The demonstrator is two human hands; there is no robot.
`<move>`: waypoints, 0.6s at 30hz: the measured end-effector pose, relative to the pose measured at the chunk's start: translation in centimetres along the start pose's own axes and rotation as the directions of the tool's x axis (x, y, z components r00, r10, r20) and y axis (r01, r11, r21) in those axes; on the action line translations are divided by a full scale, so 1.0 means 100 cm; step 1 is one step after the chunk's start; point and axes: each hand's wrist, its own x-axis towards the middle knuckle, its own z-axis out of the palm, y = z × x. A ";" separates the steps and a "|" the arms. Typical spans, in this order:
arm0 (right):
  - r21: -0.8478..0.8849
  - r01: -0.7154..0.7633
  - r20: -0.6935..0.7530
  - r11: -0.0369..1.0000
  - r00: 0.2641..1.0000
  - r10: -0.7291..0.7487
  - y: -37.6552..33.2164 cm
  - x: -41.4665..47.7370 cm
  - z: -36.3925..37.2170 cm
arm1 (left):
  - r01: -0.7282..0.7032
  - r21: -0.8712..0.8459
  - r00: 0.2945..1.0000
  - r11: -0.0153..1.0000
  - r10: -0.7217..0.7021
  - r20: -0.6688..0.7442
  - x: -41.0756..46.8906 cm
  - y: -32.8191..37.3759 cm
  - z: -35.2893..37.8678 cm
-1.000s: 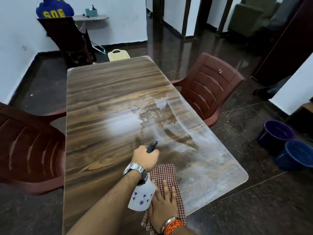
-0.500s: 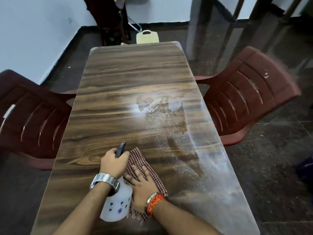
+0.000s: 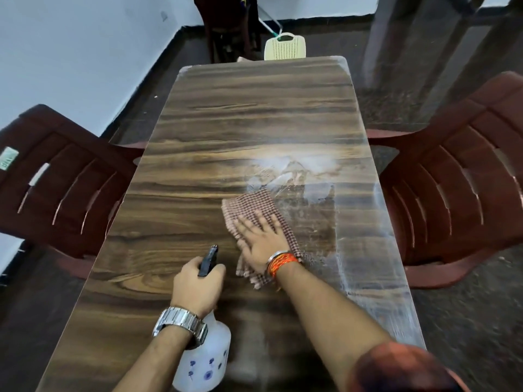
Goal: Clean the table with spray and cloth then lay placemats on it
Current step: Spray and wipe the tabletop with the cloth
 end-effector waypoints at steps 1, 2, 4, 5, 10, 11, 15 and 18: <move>0.000 -0.077 -0.030 0.997 0.997 0.077 0.021 0.007 -0.006 | 0.001 0.006 1.000 1.000 -0.001 -0.001 0.002 0.005 0.004; -0.003 -0.167 -0.065 0.986 0.984 0.166 0.044 0.012 -0.014 | 0.002 0.012 1.000 1.000 -0.002 -0.002 0.005 0.009 0.007; 0.002 -0.343 -0.117 0.939 0.933 0.341 0.096 0.012 -0.028 | 0.006 0.023 1.000 1.000 -0.006 0.002 0.009 0.014 0.014; 0.025 -0.426 -0.126 0.905 0.896 0.425 0.121 0.006 -0.033 | 0.012 0.026 1.000 1.000 -0.012 0.007 0.010 0.016 0.017; 0.088 -0.657 -0.154 0.749 0.734 0.661 0.176 -0.017 -0.050 | 0.011 0.004 0.999 1.000 -0.011 0.051 0.011 0.022 0.029; 0.081 -0.661 -0.152 0.746 0.732 0.664 0.173 -0.014 -0.051 | 0.014 -0.002 0.998 1.000 -0.014 0.056 0.012 0.022 0.030; 0.077 -0.649 -0.103 0.757 0.750 0.654 0.163 0.009 -0.057 | 0.032 -0.004 0.996 0.999 -0.031 0.081 0.019 0.022 0.029; 0.030 -0.566 -0.075 0.824 0.821 0.566 0.144 0.043 -0.054 | 0.005 -0.005 0.997 1.000 -0.005 0.079 0.033 0.029 0.028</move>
